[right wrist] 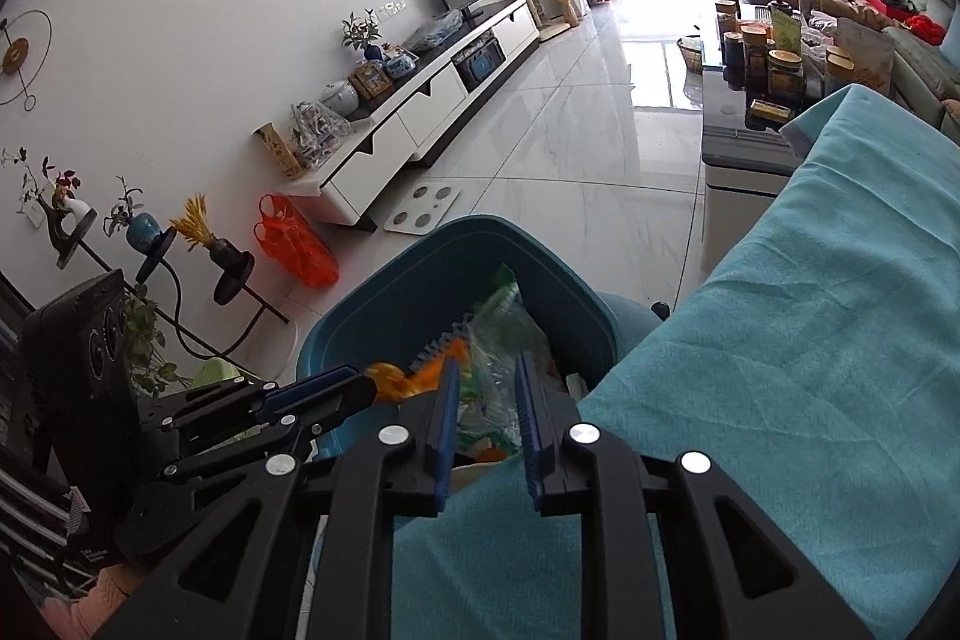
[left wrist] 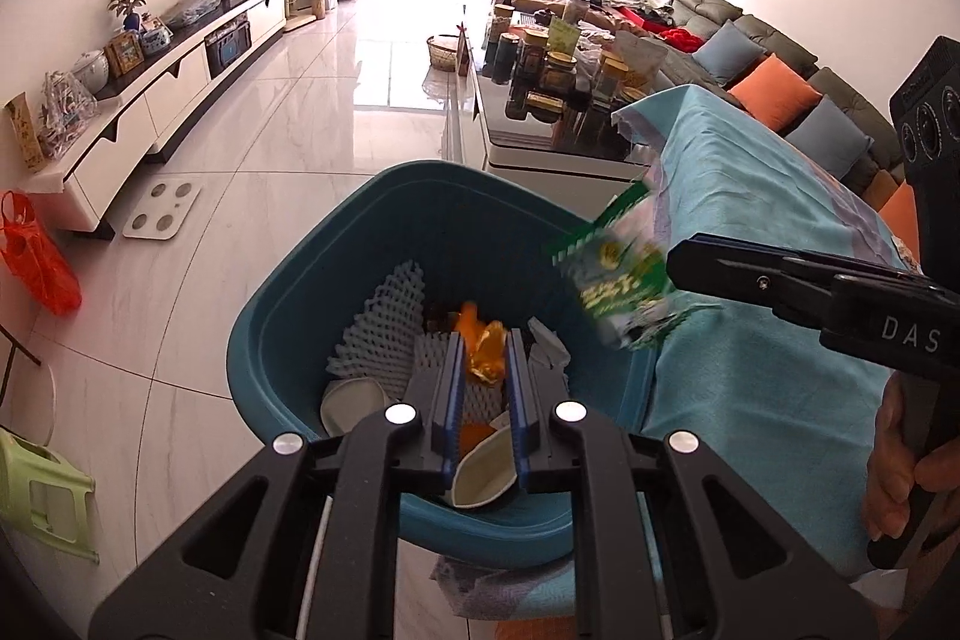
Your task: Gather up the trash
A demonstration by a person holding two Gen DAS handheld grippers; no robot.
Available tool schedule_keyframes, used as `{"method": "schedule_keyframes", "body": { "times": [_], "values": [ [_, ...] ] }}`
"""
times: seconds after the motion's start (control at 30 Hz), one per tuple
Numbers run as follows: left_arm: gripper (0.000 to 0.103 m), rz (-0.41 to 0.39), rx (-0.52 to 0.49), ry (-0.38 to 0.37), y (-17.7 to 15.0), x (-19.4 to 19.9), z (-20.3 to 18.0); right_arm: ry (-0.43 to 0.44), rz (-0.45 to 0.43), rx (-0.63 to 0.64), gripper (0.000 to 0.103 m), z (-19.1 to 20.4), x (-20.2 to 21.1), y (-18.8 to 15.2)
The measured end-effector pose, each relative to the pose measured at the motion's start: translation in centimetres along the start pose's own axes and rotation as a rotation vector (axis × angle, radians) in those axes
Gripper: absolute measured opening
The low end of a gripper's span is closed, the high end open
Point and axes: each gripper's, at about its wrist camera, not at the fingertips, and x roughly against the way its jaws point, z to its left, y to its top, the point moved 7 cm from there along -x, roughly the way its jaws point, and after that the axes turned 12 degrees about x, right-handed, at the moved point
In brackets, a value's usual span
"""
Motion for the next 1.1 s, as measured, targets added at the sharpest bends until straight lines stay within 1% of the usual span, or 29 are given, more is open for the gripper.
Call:
{"method": "schedule_keyframes", "body": {
  "times": [0.03,0.07,0.1,0.2,0.27,0.3,0.37,0.4,0.43,0.47,0.5,0.53,0.57,0.6,0.63,0.67,0.7,0.73,0.8,0.87,0.93,1.1],
  "values": [
    [0.019,0.006,0.007,-0.002,0.0,-0.2,0.2,-0.008,0.003,-0.001,0.028,0.0,-0.1,0.0],
    [0.022,0.009,0.017,0.001,-0.1,-0.5,0.4,-0.011,0.002,-0.001,0.032,0.1,-0.2,0.1],
    [0.027,0.011,0.024,0.000,-0.1,-0.6,0.6,-0.009,0.002,0.000,0.032,0.2,-0.3,0.1],
    [0.034,0.005,0.031,-0.007,-0.2,-0.5,0.8,-0.006,-0.008,0.001,0.032,0.3,0.2,0.1],
    [0.047,-0.013,0.033,-0.019,-0.2,0.1,0.7,-0.002,-0.026,-0.005,0.033,0.1,1.0,0.1],
    [0.051,-0.025,0.031,-0.028,-0.1,0.5,0.5,-0.002,-0.037,-0.007,0.035,0.1,1.5,0.0],
    [0.066,-0.055,0.025,-0.042,-0.1,1.6,0.2,-0.005,-0.068,0.001,0.039,0.0,2.8,-0.2],
    [0.069,-0.072,0.020,-0.049,0.0,2.2,-0.1,-0.017,-0.084,0.007,0.043,-0.1,3.7,-0.3],
    [0.076,-0.088,0.013,-0.056,0.0,2.8,-0.4,-0.027,-0.105,0.015,0.049,-0.1,4.7,-0.5],
    [0.085,-0.106,0.005,-0.064,-0.1,3.5,-0.9,-0.041,-0.128,0.019,0.052,-0.4,5.7,-0.7],
    [0.090,-0.121,-0.002,-0.070,-0.2,4.1,-1.2,-0.060,-0.151,0.020,0.057,-0.6,6.7,-0.9],
    [0.098,-0.139,-0.010,-0.076,-0.3,4.7,-1.7,-0.081,-0.175,0.025,0.060,-0.8,7.9,-1.2],
    [0.097,-0.160,-0.018,-0.085,-0.5,5.4,-2.3,-0.106,-0.199,0.032,0.062,-1.1,9.1,-1.6],
    [0.097,-0.171,-0.025,-0.094,-0.6,6.0,-3.0,-0.134,-0.223,0.039,0.066,-1.4,10.3,-2.0],
    [0.097,-0.176,-0.031,-0.103,-0.8,6.4,-3.6,-0.167,-0.243,0.043,0.074,-1.7,11.4,-2.5],
    [0.097,-0.181,-0.036,-0.110,-1.0,6.8,-4.3,-0.205,-0.265,0.044,0.078,-2.1,12.5,-2.9],
    [0.097,-0.188,-0.044,-0.112,-1.2,7.2,-5.0,-0.238,-0.288,0.039,0.086,-2.5,13.7,-3.5],
    [0.097,-0.203,-0.065,-0.111,-1.4,7.6,-6.0,-0.269,-0.310,0.032,0.091,-3.0,14.7,-4.1],
    [0.097,-0.249,-0.098,-0.091,-1.6,8.5,-7.5,-0.337,-0.348,0.029,0.096,-3.6,16.8,-5.2],
    [0.097,-0.293,-0.122,-0.104,-2.0,9.6,-9.2,-0.409,-0.375,0.017,0.096,-4.4,18.4,-6.2],
    [0.097,-0.325,-0.134,-0.121,-2.3,10.4,-10.8,-0.462,-0.396,0.011,0.096,-5.1,19.8,-7.2],
    [0.097,-0.438,-0.162,-0.126,-2.7,12.3,-14.4,-0.602,-0.468,0.012,0.096,-5.9,23.1,-9.8]
  ]
}}
